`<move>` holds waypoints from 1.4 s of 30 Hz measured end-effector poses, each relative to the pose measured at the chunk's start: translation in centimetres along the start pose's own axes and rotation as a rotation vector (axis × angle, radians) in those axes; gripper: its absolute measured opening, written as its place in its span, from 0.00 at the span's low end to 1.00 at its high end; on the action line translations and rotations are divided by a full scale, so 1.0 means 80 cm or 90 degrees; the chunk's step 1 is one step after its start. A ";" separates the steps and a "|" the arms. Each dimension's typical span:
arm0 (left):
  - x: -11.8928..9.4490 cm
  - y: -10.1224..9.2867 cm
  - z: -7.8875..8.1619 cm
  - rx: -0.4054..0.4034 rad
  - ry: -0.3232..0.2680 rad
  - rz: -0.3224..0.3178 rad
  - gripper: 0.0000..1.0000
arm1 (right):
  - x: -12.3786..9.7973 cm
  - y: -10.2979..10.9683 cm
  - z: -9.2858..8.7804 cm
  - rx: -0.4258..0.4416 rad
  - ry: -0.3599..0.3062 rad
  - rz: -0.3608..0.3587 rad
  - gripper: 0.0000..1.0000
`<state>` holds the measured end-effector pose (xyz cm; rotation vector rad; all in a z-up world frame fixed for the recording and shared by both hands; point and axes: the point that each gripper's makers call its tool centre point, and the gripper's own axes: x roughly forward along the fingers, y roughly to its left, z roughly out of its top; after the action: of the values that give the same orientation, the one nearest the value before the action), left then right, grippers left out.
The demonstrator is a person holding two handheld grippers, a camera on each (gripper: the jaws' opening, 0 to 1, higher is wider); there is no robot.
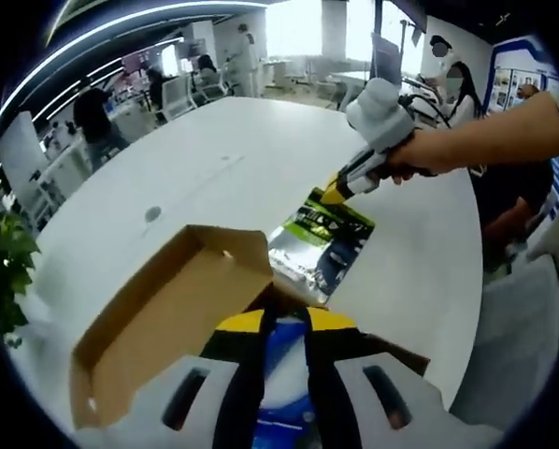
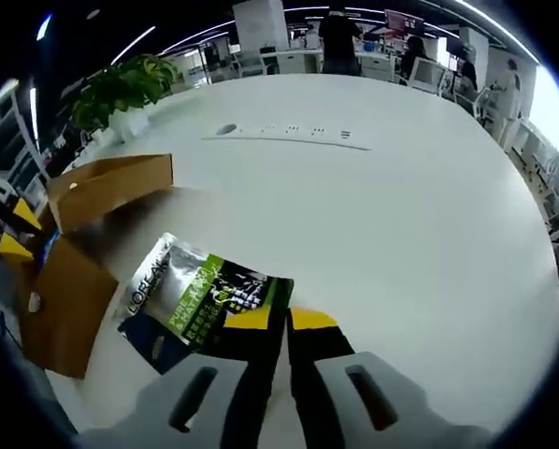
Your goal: Operate the shoe box by opening the lid, removing the specified soft item, and placing it in the target area until the item is outside and the box remains undamaged.
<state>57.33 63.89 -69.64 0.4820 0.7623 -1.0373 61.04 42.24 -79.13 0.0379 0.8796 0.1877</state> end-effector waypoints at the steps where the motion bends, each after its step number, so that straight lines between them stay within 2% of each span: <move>1: -0.002 0.001 -0.002 -0.002 0.000 0.002 0.13 | -0.001 -0.001 0.000 -0.005 -0.001 -0.003 0.04; 5: -0.011 0.006 -0.012 -0.013 -0.001 0.011 0.14 | -0.008 -0.009 0.003 -0.014 -0.006 -0.010 0.03; 15: -0.037 0.021 -0.036 -0.046 -0.006 0.038 0.15 | -0.011 -0.001 0.002 -0.020 -0.001 -0.002 0.04; 25: -0.062 0.036 -0.065 -0.082 -0.010 0.067 0.18 | -0.041 0.010 0.011 -0.049 -0.014 0.001 0.10; 36: -0.100 0.051 -0.095 -0.112 -0.020 0.102 0.21 | -0.079 0.049 0.016 -0.090 -0.027 0.022 0.19; 42: -0.119 0.059 -0.111 -0.125 -0.025 0.119 0.22 | -0.099 0.081 0.020 -0.111 -0.037 0.045 0.24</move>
<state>55.82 77.60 -68.21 0.3553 0.7606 -0.7861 56.39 47.26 -71.34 -0.0875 0.8022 0.3279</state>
